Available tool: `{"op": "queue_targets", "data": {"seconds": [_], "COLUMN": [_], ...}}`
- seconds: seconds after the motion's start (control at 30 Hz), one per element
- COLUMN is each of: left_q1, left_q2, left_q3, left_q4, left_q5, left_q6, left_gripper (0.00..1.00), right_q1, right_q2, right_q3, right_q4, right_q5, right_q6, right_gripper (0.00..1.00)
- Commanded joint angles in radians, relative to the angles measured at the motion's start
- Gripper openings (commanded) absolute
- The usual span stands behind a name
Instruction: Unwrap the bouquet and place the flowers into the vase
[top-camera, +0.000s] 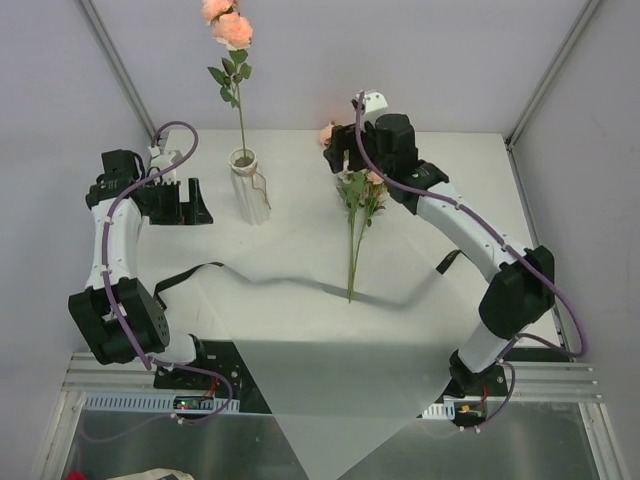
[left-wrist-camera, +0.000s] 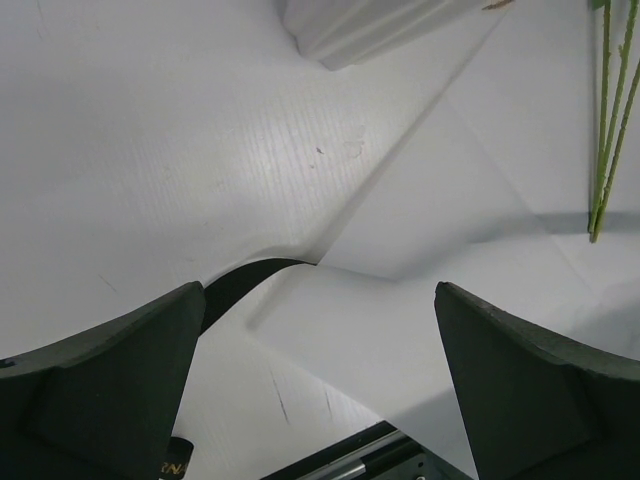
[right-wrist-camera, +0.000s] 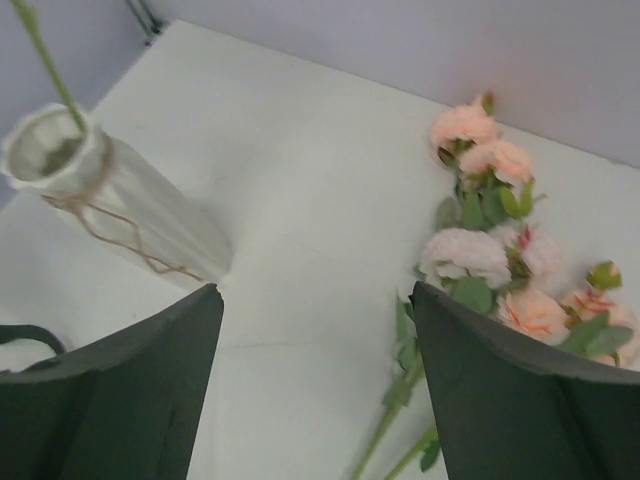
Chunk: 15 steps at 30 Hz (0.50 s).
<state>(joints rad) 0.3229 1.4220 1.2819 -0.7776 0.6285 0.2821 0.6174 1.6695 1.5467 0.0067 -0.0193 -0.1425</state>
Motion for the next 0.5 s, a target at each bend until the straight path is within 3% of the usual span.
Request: {"op": "queue_targets", "data": {"seconds": [0.0, 0.07, 0.23, 0.33, 0.47], "left_q1": [0.018, 0.018, 0.019, 0.028, 0.031], "left_q2": [-0.051, -0.055, -0.044, -0.043, -0.044], "left_q3": [0.031, 0.028, 0.007, -0.004, -0.003], "left_q4": [0.028, 0.038, 0.054, 0.054, 0.055], "left_q5": [-0.016, -0.016, -0.05, -0.05, -0.059], "left_q6": [-0.011, -0.014, -0.018, -0.018, -0.021], "left_gripper": [0.99, 0.99, 0.99, 0.99, 0.99], "right_q1": [-0.036, -0.035, -0.041, -0.044, -0.044], "right_q2": [0.079, 0.145, 0.197, 0.237, 0.219], "right_q3": [0.036, 0.063, 0.012, 0.033, -0.013], "right_q4": [-0.304, -0.405, -0.379, -0.425, -0.444], "right_q5": [0.096, 0.163, 0.188, 0.199, 0.229], "right_q6": [0.018, 0.018, 0.052, 0.078, 0.118], "right_gripper": [0.73, 0.73, 0.72, 0.65, 0.62]}}
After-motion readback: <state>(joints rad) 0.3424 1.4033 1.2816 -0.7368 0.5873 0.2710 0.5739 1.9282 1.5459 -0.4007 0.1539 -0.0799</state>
